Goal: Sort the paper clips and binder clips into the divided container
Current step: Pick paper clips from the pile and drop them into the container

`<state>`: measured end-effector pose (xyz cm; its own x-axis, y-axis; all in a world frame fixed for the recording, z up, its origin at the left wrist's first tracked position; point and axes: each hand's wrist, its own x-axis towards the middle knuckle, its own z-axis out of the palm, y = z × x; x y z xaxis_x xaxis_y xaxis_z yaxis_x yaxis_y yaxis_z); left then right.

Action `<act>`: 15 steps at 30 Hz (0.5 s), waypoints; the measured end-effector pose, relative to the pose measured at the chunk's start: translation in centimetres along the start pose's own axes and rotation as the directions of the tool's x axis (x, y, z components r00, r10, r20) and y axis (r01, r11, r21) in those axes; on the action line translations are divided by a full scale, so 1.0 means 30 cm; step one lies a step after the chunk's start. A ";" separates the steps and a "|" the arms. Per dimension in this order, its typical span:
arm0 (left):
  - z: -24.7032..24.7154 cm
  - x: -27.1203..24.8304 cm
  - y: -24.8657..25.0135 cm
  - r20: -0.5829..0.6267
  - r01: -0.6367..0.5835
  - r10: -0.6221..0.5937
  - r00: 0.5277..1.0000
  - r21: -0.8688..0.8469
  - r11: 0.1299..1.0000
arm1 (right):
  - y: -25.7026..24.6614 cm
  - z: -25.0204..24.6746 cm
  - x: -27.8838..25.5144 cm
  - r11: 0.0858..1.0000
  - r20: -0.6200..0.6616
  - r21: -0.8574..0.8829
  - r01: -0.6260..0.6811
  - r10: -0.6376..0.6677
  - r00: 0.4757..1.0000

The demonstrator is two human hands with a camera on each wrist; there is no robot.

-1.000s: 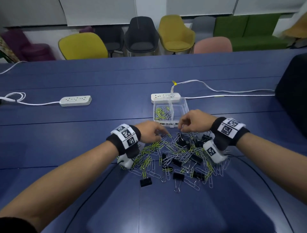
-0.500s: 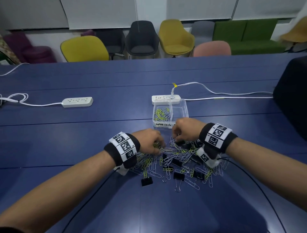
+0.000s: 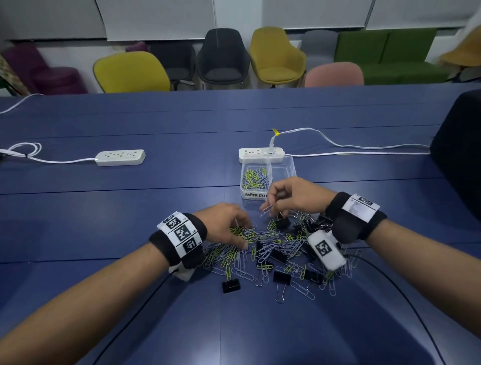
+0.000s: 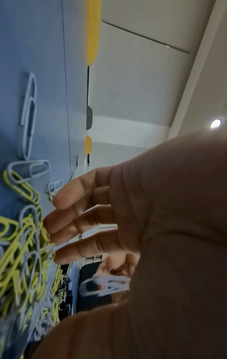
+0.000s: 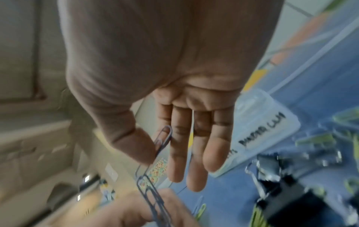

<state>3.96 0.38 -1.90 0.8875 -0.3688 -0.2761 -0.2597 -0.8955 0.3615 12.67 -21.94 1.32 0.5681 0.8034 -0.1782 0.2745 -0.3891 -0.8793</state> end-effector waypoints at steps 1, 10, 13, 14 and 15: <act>0.002 0.001 0.003 0.007 0.003 -0.003 1.000 0.005 1.000 | -0.001 0.004 -0.002 0.989 0.007 0.149 -0.008 0.008 1.000; 0.016 0.017 0.000 -0.035 0.015 -0.018 0.999 -0.065 0.998 | -0.014 0.068 0.008 0.797 -0.075 0.601 -0.053 0.122 0.990; 0.020 0.018 0.004 -0.042 0.031 -0.035 0.998 -0.092 0.995 | -0.005 0.079 0.020 0.843 -0.160 0.531 -0.085 0.199 0.967; 0.021 0.018 0.006 -0.051 0.032 -0.037 0.998 -0.089 0.996 | 0.002 0.080 0.024 0.872 -0.172 0.479 -0.105 0.210 0.962; 0.023 0.017 0.006 -0.062 0.034 -0.039 0.997 -0.086 0.996 | 0.008 0.081 0.026 0.900 -0.172 0.416 -0.130 0.218 0.961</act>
<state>4.09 -0.14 -2.60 0.9191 -0.3172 -0.2339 -0.1959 -0.8827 0.4272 11.30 -20.32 -0.10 0.7387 0.6098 -0.2871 -0.1493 -0.2674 -0.9520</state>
